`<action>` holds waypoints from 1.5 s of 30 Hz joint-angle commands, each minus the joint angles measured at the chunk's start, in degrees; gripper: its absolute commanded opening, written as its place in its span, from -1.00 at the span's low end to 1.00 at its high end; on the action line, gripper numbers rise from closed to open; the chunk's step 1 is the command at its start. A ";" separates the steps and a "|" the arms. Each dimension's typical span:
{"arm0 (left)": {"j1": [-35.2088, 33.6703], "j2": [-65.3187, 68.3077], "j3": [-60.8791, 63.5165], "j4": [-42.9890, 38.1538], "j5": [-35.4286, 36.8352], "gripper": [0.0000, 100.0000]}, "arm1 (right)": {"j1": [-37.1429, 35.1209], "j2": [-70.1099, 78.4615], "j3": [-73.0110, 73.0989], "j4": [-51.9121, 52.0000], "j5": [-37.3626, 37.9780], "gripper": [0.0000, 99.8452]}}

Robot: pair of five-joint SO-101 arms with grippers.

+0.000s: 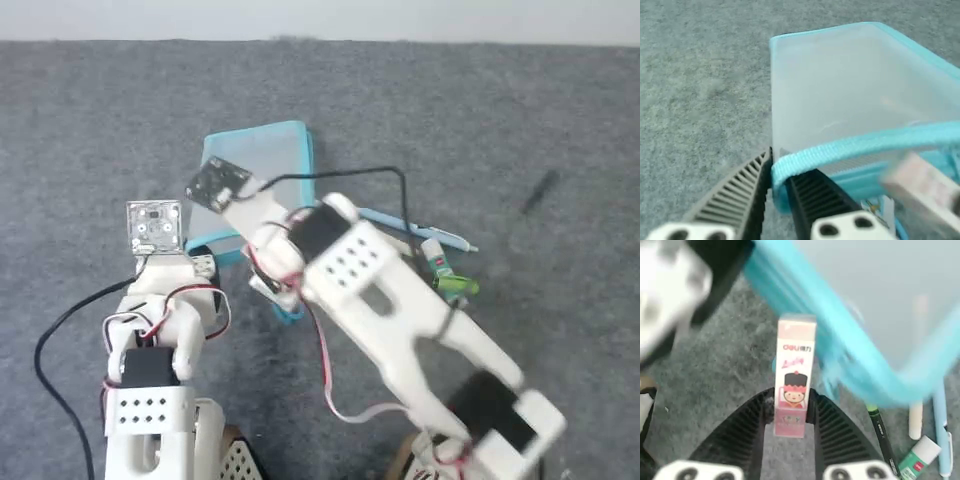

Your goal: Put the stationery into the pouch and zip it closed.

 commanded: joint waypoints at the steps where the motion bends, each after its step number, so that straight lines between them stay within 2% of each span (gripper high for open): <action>1: 2.64 -0.35 -0.04 -1.93 -0.97 -0.98 | -0.31 4.88 -10.46 3.21 -1.49 -0.98; 11: 3.25 -0.35 -0.04 -1.93 -1.05 -0.98 | 7.87 19.03 -33.76 13.14 -6.07 -0.98; 20: 6.59 -0.35 0.75 -1.76 -2.99 -0.98 | 8.04 23.08 -46.07 14.02 -7.74 -0.97; 27: 6.51 -0.35 0.75 -1.76 -3.08 -0.98 | 8.22 23.08 -46.07 18.07 -3.43 -0.59; 35: 6.42 -0.35 0.75 -1.67 -3.08 -0.98 | 8.22 23.60 -46.07 16.75 -6.24 -0.58; 39: 6.07 -0.35 0.84 -1.67 -3.08 -0.98 | 11.56 21.93 -44.48 19.91 -3.08 -0.67; 42: 5.89 -0.35 0.84 -1.67 -2.90 -0.98 | 13.76 17.80 -35.43 18.59 0.00 -0.74; 45: 4.31 -0.35 0.84 -2.02 -2.81 -0.98 | 13.32 11.56 -22.59 14.37 0.79 -0.67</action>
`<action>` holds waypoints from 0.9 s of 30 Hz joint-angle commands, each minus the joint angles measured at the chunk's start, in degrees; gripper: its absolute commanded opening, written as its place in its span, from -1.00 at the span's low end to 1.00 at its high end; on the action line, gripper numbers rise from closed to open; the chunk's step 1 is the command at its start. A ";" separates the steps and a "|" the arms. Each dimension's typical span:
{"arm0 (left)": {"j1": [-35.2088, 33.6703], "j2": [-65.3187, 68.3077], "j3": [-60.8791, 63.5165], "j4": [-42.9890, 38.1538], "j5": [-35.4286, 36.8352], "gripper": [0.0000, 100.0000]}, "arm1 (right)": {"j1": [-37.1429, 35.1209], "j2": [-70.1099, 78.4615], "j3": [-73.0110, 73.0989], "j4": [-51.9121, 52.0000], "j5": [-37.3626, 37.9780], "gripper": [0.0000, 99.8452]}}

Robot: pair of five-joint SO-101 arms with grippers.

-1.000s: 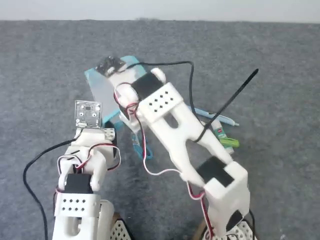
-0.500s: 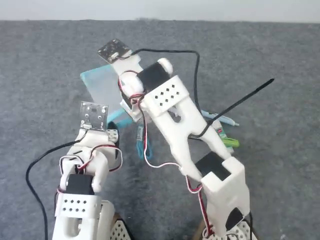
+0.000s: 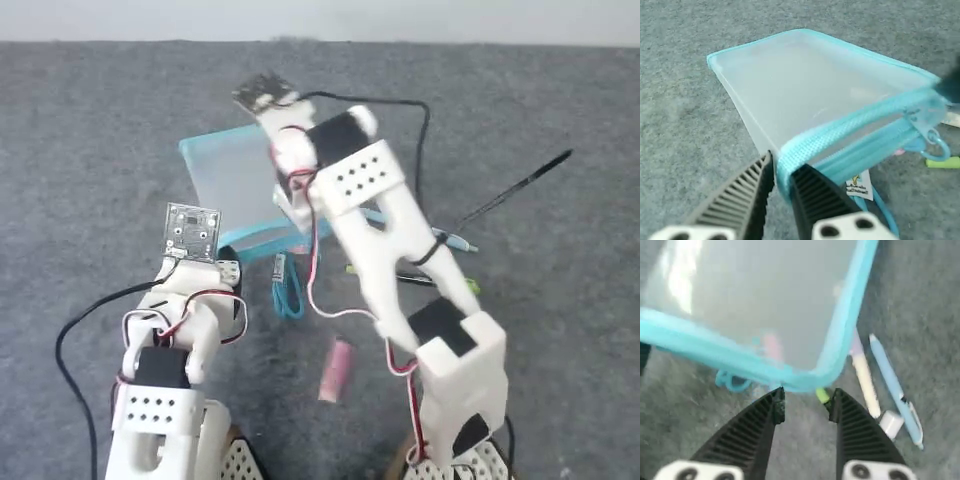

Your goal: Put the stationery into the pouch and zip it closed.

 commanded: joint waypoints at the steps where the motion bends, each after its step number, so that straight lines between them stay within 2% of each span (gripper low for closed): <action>1: -2.46 -0.26 -0.40 -0.88 0.00 -0.98 | 0.40 -11.74 14.77 -4.97 1.93 -0.65; 7: -6.68 -0.26 -0.57 -0.88 -0.18 -0.98 | 0.84 -36.26 54.33 -23.25 4.66 -0.64; 11: -6.51 -0.26 -0.57 -0.97 -0.18 -0.98 | 2.24 -50.68 73.41 -25.89 4.66 -0.64; 17: -6.51 0.09 -0.48 -2.37 -0.18 -0.98 | 0.13 -57.71 85.10 -28.44 4.66 -0.63; 20: -6.51 0.09 -0.40 -2.20 -0.18 -0.98 | -3.30 -57.63 87.82 -30.20 3.78 -0.49; 23: -6.51 0.09 -0.31 -2.20 -0.18 -0.98 | -6.90 -57.54 88.09 -32.13 -3.69 -0.34; 27: -6.51 0.09 -0.31 -2.11 -0.18 -0.98 | -11.82 -57.54 88.26 -32.40 -13.27 -0.33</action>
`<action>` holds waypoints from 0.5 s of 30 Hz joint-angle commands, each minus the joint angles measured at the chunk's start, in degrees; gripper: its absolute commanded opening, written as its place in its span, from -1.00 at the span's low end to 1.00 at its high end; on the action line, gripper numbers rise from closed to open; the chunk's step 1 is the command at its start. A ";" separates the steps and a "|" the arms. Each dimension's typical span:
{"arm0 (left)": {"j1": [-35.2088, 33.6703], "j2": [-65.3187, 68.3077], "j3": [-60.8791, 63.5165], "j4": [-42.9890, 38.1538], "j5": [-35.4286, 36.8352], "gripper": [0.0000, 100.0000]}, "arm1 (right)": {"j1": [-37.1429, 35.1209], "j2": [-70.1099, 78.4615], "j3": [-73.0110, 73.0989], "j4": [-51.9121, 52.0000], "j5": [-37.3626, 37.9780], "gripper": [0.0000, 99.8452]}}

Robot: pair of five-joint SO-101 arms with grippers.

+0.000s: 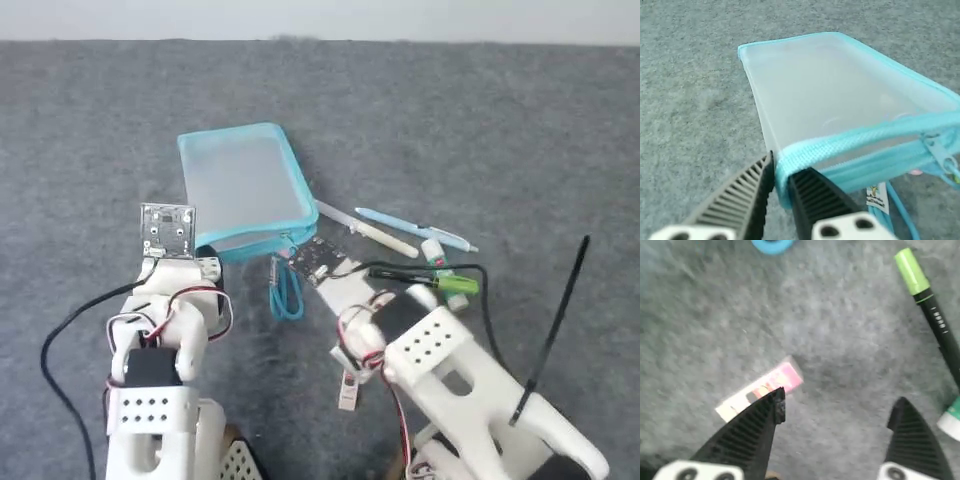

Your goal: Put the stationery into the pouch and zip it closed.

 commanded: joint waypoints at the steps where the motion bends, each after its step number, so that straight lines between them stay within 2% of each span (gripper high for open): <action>1: -0.35 0.09 -0.40 -1.23 -0.18 -0.98 | -4.26 -2.51 -0.18 -0.84 -8.97 -0.33; 7: -0.35 0.09 -0.40 -1.23 -0.09 -0.98 | -6.99 -2.42 -1.14 -0.57 -20.57 -0.33; 11: -0.62 -0.18 -0.57 -1.23 -0.18 -0.98 | -8.13 -1.01 -2.29 -1.01 -22.59 -0.33; 15: -0.53 -0.26 -0.66 -1.23 -0.18 -0.98 | -8.13 6.55 -5.01 -0.92 -22.68 -0.33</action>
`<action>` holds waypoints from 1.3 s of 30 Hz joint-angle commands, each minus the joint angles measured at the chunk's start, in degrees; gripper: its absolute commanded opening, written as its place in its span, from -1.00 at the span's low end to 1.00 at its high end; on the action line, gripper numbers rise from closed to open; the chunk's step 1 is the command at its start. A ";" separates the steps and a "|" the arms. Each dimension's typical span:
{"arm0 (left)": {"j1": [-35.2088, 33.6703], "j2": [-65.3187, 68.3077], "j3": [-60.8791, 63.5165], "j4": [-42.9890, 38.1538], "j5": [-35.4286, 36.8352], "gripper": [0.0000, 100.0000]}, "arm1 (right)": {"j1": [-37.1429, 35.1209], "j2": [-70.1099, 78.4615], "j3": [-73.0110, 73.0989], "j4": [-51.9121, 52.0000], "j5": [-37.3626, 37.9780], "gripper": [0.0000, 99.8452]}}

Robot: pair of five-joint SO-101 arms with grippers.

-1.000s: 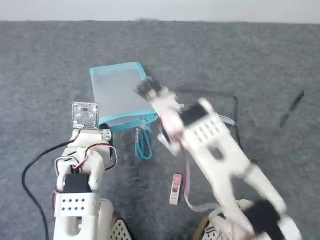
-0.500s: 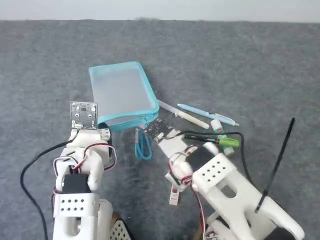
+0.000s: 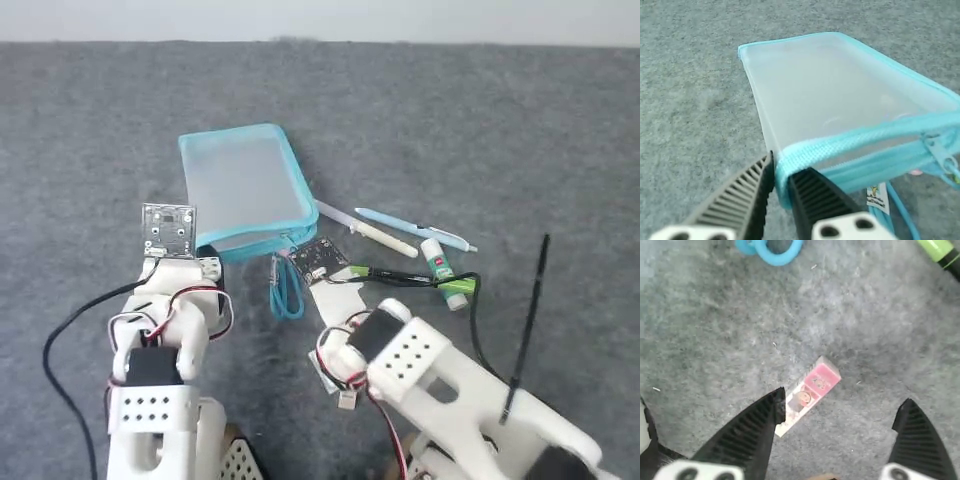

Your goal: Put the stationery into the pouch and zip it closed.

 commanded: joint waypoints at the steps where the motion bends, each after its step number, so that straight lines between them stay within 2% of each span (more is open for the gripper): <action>1: -0.35 -0.26 -0.66 -1.23 -0.18 -0.98 | -0.66 6.73 -5.19 -0.40 -0.88 -0.33; 9: -0.35 -0.26 -0.75 -1.23 -0.18 -0.98 | -0.92 18.51 -9.85 1.54 -0.79 -0.34; 15: -0.44 -0.26 -0.75 -1.23 -0.18 -0.98 | -0.75 18.95 -9.58 1.80 3.16 -0.63; 17: -0.53 -0.26 -0.75 -1.23 -0.18 -0.98 | -0.75 19.03 -9.41 1.80 3.69 -0.68; 22: -0.53 -0.26 -0.75 -1.14 -0.18 -0.98 | -1.01 19.03 -9.41 3.82 6.15 -0.64; 27: -0.53 -0.26 -0.75 -1.14 -0.09 -0.98 | -1.01 19.21 -9.14 4.70 7.74 -0.52; 30: -0.53 -0.26 -0.75 -1.14 -0.09 -0.98 | -0.75 21.41 -8.97 5.05 7.82 -0.53; 33: -0.53 -0.26 -0.75 -0.62 0.00 -0.98 | 3.03 25.36 -11.34 5.58 8.97 -0.55; 37: -0.53 -0.26 -0.84 -0.35 0.09 -0.98 | 13.67 28.97 -14.24 7.87 19.08 -0.56; 39: -0.53 -0.26 -0.84 -0.44 0.09 -0.98 | 17.10 27.91 -14.24 8.04 19.96 -0.56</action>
